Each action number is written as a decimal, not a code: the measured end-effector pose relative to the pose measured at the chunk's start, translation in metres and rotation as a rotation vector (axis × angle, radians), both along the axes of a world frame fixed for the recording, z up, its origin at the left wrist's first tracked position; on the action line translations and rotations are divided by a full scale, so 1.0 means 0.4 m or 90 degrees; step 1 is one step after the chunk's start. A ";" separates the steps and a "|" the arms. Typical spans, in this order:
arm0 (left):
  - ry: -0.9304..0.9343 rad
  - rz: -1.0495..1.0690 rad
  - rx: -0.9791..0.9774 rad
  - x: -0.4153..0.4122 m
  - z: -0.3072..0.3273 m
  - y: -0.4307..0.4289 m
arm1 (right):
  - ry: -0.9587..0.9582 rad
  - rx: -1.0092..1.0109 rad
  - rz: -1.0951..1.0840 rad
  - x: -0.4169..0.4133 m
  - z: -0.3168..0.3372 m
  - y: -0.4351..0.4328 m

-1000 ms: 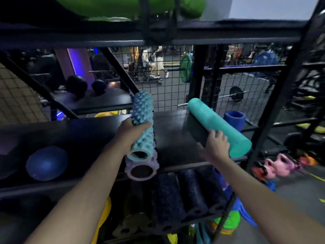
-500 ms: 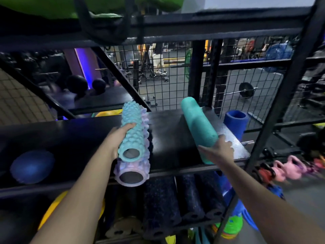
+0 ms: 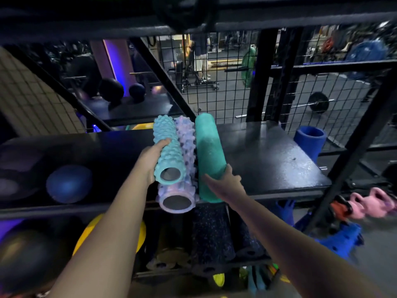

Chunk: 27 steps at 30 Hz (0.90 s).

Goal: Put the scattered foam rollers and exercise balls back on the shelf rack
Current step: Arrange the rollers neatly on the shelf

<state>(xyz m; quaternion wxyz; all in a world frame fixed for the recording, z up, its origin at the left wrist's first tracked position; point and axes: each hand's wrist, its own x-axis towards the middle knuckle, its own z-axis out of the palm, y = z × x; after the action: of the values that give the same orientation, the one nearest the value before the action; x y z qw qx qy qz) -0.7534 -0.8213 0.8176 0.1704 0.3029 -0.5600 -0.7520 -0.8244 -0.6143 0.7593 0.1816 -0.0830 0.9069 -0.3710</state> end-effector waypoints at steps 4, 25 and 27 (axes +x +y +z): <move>-0.009 0.015 -0.047 -0.015 0.006 0.018 | -0.030 0.003 0.046 -0.026 0.014 0.026; -0.438 -0.079 -0.864 -0.092 0.004 0.175 | -0.051 -0.378 -0.097 -0.208 0.129 0.310; -0.561 -0.074 -0.750 -0.046 -0.038 0.113 | -0.016 -0.288 -0.086 -0.248 0.108 0.350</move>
<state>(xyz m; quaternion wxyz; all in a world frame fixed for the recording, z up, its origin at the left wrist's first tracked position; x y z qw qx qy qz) -0.7719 -0.7760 0.8023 0.0242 0.4048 -0.9029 -0.1429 -0.9235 -0.4745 0.8024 0.1442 -0.0561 0.8018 -0.5772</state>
